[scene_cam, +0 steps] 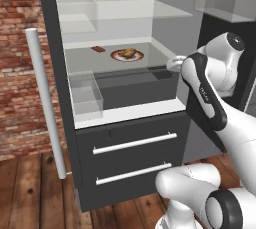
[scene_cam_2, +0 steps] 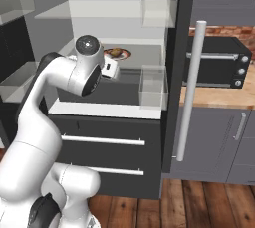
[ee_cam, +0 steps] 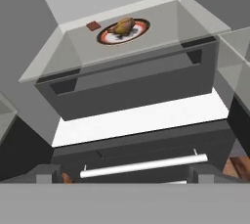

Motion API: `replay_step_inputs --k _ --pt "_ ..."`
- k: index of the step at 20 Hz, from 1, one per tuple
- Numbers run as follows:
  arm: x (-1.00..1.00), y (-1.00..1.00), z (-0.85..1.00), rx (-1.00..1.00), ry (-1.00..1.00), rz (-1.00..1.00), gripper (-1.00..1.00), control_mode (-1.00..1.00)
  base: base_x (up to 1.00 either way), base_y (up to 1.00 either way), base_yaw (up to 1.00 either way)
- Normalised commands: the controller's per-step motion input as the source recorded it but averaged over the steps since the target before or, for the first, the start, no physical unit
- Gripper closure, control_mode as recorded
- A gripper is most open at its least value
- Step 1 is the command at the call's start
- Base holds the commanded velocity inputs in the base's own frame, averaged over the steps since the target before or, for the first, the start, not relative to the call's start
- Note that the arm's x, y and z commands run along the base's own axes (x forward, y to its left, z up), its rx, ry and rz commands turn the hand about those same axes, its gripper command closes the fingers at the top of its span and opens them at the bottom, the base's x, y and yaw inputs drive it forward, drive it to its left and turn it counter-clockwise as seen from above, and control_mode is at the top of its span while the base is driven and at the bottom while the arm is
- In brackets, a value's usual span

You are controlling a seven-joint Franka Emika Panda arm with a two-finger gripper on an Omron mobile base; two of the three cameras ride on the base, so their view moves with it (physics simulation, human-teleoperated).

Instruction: Retrieve the chicken drumstick from the fridge and place it on the saucepan with marinade on the stove.

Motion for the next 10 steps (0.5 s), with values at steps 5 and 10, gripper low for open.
replay_step_inputs --k 5,10 --pt "0.00 0.02 -0.01 0.00 0.00 0.00 -1.00 -1.00 0.00 0.00 0.00" --pt "0.00 0.00 0.00 0.00 0.00 0.00 -1.00 1.00 0.28 0.12 -0.01"
